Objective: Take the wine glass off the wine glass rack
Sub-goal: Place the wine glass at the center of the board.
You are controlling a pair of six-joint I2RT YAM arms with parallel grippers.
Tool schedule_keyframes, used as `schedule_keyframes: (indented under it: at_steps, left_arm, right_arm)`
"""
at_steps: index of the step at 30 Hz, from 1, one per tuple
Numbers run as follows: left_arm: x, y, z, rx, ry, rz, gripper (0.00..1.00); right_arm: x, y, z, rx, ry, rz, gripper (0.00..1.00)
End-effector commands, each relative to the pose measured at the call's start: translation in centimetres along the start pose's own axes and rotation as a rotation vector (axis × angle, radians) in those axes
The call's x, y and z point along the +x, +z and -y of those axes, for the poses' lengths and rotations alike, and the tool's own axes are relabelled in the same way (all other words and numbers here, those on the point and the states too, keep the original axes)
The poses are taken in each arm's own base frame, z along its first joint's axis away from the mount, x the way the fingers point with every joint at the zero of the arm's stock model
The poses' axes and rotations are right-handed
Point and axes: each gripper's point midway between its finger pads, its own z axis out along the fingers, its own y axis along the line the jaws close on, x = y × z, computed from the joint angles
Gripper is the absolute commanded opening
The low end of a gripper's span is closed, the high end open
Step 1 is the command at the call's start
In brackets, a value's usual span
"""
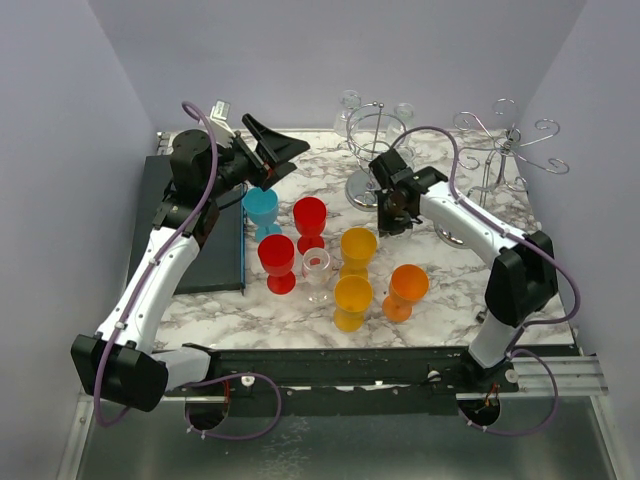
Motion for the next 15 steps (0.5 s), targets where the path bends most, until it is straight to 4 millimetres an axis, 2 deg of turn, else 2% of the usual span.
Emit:
schedule_keyframes:
  at_steps: [1,8,15]
  left_arm:
    - [0.0,0.0,0.7,0.017,0.027,-0.022,0.99]
    - [0.0,0.1,0.6,0.016,0.026,-0.023,0.99]
    - [0.1,0.2,0.3,0.009,0.020,-0.026,0.99]
  right_arm:
    - [0.2,1.6,0.2,0.020,-0.002,0.001,0.01]
    - [1.1,2.9,0.2,0.022,-0.005,-0.030,0.05]
    - [1.2,3.0,0.3,0.032,-0.010,-0.036,0.22]
